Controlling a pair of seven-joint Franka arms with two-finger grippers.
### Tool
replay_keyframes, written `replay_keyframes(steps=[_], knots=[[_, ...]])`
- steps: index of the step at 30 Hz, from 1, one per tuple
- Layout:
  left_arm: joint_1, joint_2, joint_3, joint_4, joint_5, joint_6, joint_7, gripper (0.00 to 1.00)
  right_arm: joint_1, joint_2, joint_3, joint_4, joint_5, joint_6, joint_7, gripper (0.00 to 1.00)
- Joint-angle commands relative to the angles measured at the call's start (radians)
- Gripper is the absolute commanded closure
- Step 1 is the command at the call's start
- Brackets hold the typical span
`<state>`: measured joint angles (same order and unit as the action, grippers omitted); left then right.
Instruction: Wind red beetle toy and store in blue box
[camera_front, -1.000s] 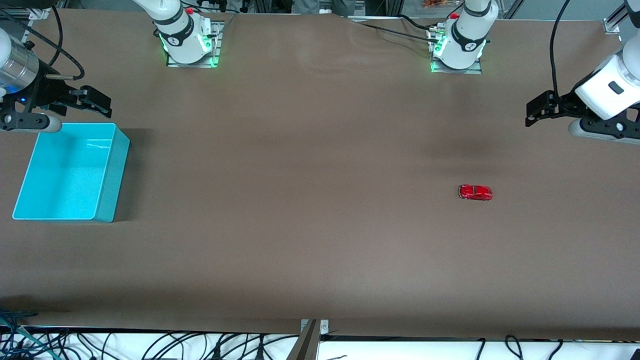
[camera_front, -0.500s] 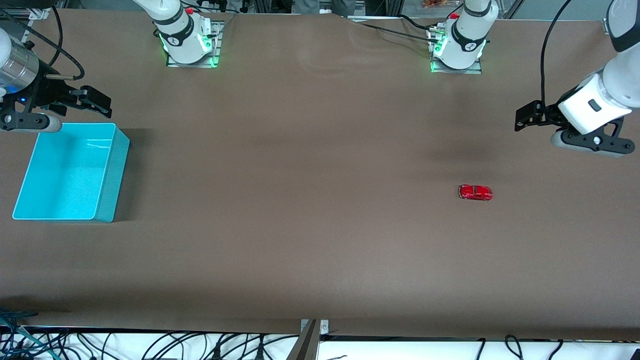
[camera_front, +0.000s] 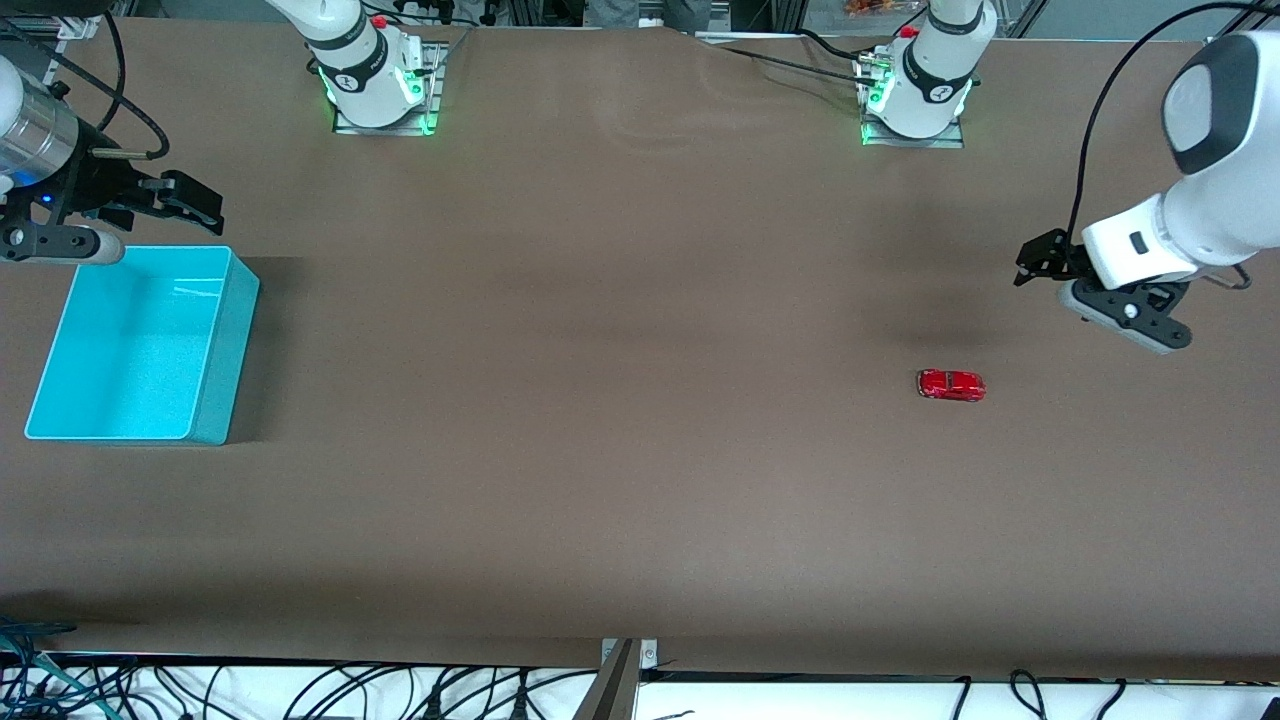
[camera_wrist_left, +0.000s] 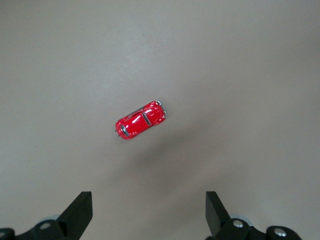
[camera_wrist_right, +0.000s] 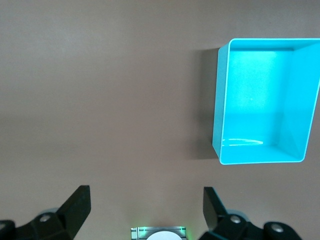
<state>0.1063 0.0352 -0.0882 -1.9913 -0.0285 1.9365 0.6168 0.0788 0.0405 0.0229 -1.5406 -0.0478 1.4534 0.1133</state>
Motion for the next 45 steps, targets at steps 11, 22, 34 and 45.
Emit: replay_keyframes(steps=[11, 22, 34, 45], knots=[[0.042, 0.118, -0.013, -0.107, -0.008, 0.268, 0.406, 0.00, -0.002, 0.004, 0.003, 0.025, 0.008, -0.024, 0.011, 0.00], [0.087, 0.248, -0.065, -0.106, 0.007, 0.387, 0.599, 0.00, -0.002, 0.004, 0.003, 0.025, 0.008, -0.024, 0.011, 0.00], [0.098, 0.385, -0.079, -0.104, 0.007, 0.547, 0.836, 0.00, -0.002, 0.004, 0.003, 0.025, 0.008, -0.025, 0.009, 0.00], [0.101, 0.456, -0.079, -0.103, 0.027, 0.637, 0.936, 0.00, -0.002, 0.004, 0.003, 0.025, 0.008, -0.025, 0.009, 0.00]])
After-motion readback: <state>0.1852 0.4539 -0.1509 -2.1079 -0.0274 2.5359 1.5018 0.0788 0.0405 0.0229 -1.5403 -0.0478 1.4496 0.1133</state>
